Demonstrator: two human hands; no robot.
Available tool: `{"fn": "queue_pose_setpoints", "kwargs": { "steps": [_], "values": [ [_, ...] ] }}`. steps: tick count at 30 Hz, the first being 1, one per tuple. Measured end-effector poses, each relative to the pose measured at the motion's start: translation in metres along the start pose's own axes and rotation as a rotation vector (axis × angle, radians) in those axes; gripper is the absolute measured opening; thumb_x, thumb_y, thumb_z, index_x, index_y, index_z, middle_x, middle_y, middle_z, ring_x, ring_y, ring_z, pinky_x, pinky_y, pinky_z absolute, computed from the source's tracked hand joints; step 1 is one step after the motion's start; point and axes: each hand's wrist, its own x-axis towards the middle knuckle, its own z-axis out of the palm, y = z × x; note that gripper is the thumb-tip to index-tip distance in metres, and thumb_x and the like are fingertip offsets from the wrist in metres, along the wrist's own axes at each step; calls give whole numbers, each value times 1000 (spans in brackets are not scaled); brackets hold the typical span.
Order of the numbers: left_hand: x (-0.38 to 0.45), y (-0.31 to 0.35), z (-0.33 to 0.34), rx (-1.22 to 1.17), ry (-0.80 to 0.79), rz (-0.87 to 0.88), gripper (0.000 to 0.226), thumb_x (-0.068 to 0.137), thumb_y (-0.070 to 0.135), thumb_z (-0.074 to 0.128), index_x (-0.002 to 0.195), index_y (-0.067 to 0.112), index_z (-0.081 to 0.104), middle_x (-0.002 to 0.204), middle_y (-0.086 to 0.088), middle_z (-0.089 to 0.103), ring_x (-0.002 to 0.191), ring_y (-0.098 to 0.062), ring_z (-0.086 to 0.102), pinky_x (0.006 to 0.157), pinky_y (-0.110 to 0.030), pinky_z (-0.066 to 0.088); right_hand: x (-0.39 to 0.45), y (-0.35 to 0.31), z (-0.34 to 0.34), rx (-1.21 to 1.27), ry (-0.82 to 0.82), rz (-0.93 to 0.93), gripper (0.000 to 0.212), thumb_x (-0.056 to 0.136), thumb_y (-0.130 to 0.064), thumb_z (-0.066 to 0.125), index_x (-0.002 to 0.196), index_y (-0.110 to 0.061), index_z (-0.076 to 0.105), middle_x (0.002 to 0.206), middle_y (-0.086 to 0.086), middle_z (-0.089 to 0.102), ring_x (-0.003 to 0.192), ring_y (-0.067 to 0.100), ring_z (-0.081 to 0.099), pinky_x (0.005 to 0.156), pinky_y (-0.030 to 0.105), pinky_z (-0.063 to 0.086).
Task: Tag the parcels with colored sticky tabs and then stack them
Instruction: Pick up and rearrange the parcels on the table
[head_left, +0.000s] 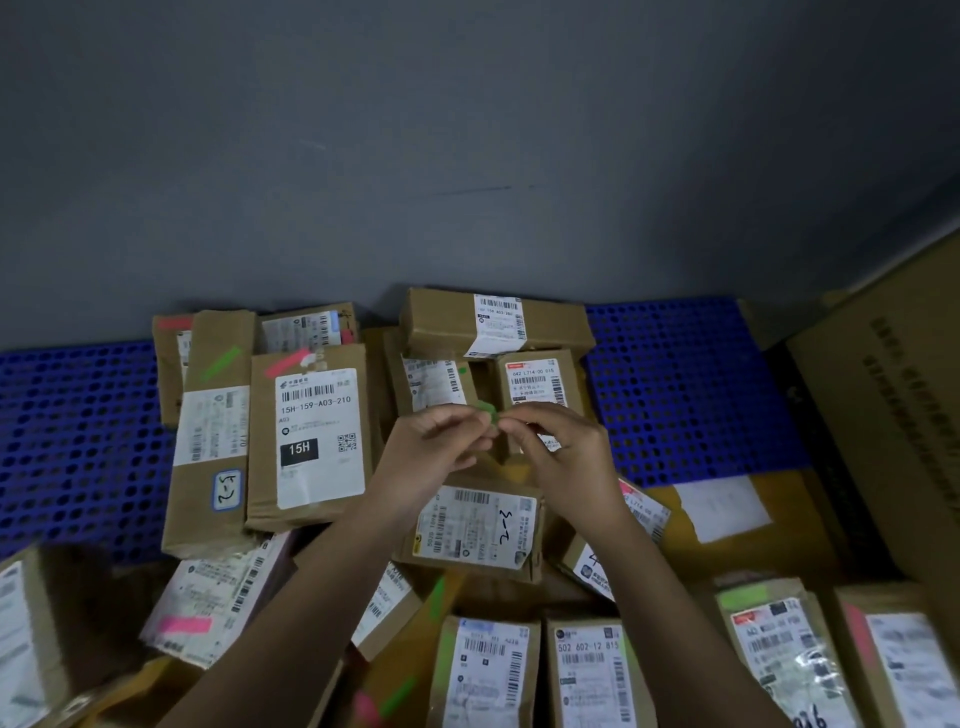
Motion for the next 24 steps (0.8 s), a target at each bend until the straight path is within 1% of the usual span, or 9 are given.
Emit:
{"fn": "queue_pose_setpoints", "kwargs": {
  "steps": [2,7,9,11,12,14,17,21,24],
  "values": [
    [2,-3,3,56,27,18,7,89,16,64,89,20,69,87,3,74,85,-9,70,72,-18,53,-2,3,1,24,34,95,11,89,-6,65,96,-12,70,89,-9,67,84,4,63,75,22,53],
    [12,-11,13,182,49,7,9,94,16,55,88,18,62,90,1,70,88,-11,68,76,-25,54,-6,25,-7,129,299,458,10,93,-13,61,93,-22,65,85,-7,66,79,5,62,70,16,50],
    [20,-17,18,255,63,11,8,93,17,54,88,16,60,89,-2,68,89,-18,67,80,-35,54,-6,39,-16,108,390,576,7,95,-16,58,94,-19,64,82,-6,65,78,10,63,65,15,50],
    [30,-22,24,365,69,31,8,93,20,54,86,18,58,87,-2,66,87,-21,65,78,-40,53,-4,55,-26,11,429,613,7,95,-14,56,96,-13,64,77,-8,62,71,6,61,61,8,46],
    [35,-24,28,445,56,52,10,93,22,53,84,20,56,87,1,65,84,-18,64,71,-36,54,-3,63,-31,-48,413,607,8,95,-13,56,97,-10,64,75,-12,60,67,-1,59,60,5,44],
    [47,-28,35,647,-8,129,10,94,25,53,84,22,54,89,5,63,78,-10,60,60,-22,44,2,79,-38,-151,320,560,8,94,-10,58,96,-7,66,75,-16,58,66,-8,57,61,1,42],
    [67,-40,44,929,-120,273,8,93,24,54,95,17,57,102,4,60,85,-6,55,64,-13,41,13,100,-44,-247,151,458,10,91,-7,61,97,-3,68,83,-2,67,72,-2,59,66,2,43],
    [96,-53,48,1068,-207,389,9,91,22,56,94,14,56,130,-1,53,106,-11,52,84,-24,45,33,123,-39,-336,14,283,13,90,-7,63,101,-1,68,91,11,70,79,16,63,70,12,44],
    [115,-54,49,1101,-238,382,10,90,22,56,85,16,50,148,4,39,137,-14,32,102,-37,41,44,141,-34,-433,-101,131,11,89,-8,61,95,-2,67,87,11,69,73,23,65,63,30,53]
  ]
}}
